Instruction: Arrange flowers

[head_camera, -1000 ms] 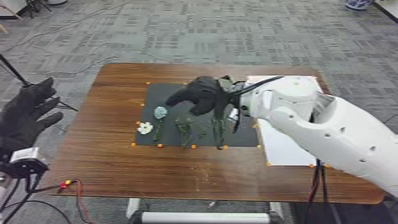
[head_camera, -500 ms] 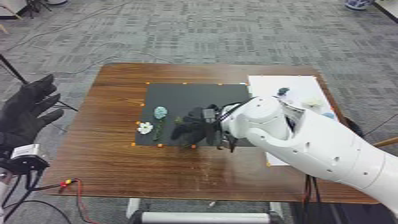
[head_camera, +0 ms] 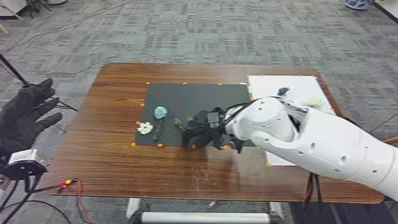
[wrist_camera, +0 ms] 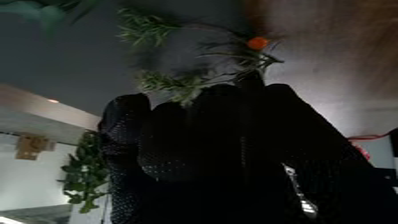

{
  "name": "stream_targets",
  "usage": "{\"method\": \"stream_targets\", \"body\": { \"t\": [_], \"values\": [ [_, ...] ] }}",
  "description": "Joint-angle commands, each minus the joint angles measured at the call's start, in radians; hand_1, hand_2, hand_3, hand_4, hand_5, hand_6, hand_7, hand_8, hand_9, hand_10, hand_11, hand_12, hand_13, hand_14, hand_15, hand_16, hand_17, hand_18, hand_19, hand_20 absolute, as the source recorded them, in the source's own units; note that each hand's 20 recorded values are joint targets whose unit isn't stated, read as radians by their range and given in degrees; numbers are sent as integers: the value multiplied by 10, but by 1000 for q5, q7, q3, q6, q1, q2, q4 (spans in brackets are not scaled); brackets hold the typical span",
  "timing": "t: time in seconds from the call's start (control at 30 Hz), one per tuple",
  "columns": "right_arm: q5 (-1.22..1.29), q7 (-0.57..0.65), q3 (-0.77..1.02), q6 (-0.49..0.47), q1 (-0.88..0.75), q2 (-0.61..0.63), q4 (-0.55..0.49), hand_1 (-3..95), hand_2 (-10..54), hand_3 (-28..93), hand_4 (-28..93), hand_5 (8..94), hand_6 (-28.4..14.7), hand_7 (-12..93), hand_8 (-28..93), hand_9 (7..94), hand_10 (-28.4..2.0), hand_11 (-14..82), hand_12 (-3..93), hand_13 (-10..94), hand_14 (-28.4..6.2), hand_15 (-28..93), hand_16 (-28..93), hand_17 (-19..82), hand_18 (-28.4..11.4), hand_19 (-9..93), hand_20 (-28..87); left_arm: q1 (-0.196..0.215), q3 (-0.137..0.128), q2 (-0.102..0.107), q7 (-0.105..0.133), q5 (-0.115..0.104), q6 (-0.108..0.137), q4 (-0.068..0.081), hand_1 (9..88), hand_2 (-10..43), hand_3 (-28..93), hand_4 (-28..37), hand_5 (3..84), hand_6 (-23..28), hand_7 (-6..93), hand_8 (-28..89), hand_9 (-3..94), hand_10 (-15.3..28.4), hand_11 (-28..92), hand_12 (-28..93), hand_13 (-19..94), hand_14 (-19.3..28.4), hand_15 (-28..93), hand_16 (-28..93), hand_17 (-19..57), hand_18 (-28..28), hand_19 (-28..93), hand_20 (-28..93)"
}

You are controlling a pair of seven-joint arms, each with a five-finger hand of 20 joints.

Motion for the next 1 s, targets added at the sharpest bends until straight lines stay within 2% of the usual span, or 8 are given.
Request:
{"method": "stream_targets", "body": {
  "t": [0.03, 0.23, 0.43, 0.5, 0.6, 0.67, 0.73, 1.0],
  "values": [
    [-5, -12, 44, 6, -14, -4, -5, 207, 217, 932, -81, 399, 47, 196, -161, 786, -118, 676, 325, 731, -118, 850, 376, 334, -236, 843, 530, 5, -1, -5, -4, 2, -14, -3, 328, -43, 404, -283, 178, 12, 188, -82, 108, 79, 162, 207, 18, 109, 341, -50, -136, 191, 306, 105],
    [75, -53, 149, 72, -71, 5, -29, 211, 140, 930, -166, 398, 47, 194, -161, 782, -118, 674, 329, 729, -118, 850, 378, 334, -237, 844, 531, 12, -4, -11, 0, 0, -8, -6, 324, -45, 411, -283, 178, 12, 188, -81, 108, 79, 163, 208, 18, 109, 339, -50, -136, 191, 306, 105],
    [308, 113, 153, 544, -59, 138, -34, 173, 34, 861, -275, 452, 36, 199, -156, 777, -118, 662, 325, 724, -115, 840, 375, 332, -232, 841, 521, 5, 4, -14, 0, 1, -8, -5, 324, -46, 412, -283, 178, 12, 188, -81, 108, 79, 164, 208, 18, 110, 342, -49, -136, 191, 306, 105],
    [335, 200, 181, 631, -81, 187, -29, 172, -3, 836, -281, 482, 31, 199, -148, 762, -114, 627, 315, 709, -107, 813, 366, 324, -221, 824, 513, 8, 1, -17, 2, 2, -9, -6, 323, -46, 414, -283, 178, 12, 188, -81, 108, 79, 164, 208, 17, 110, 343, -49, -136, 191, 306, 105],
    [266, 344, 241, 671, -136, 256, -28, 183, -63, 794, -282, 490, 27, 194, -141, 737, -106, 534, 297, 666, -106, 809, 363, 298, -216, 800, 517, 15, -3, -20, 4, 0, -5, -8, 324, -45, 411, -283, 178, 12, 188, -81, 108, 79, 164, 207, 18, 110, 343, -50, -136, 191, 306, 105],
    [216, 431, 230, 726, -143, 290, -11, 263, -91, 673, -283, 465, 17, 182, -130, 670, -103, 332, 241, 636, -107, 818, 354, 280, -215, 785, 528, 15, -5, -21, 5, -1, -1, -9, 324, -46, 412, -283, 179, 12, 188, -81, 108, 79, 163, 207, 19, 110, 342, -50, -136, 191, 306, 105],
    [162, 498, 229, 734, -155, 311, 8, 332, -95, 575, -283, 454, 13, 187, -129, 592, -107, 240, 211, 608, -112, 829, 352, 268, -216, 779, 533, 16, -6, -24, 5, -1, -1, -10, 324, -45, 412, -283, 178, 12, 188, -81, 108, 79, 163, 207, 18, 110, 342, -50, -136, 191, 307, 105],
    [62, 636, 498, 637, -464, 394, -29, 226, -95, 794, -283, 448, 4, 241, -136, 492, -122, 188, 208, 565, -107, 845, 334, 257, -210, 775, 536, 14, -7, -27, 4, -1, -3, -10, 323, -46, 415, -283, 178, 12, 188, -81, 108, 79, 163, 207, 19, 109, 341, -51, -136, 191, 307, 105]
  ]
}}
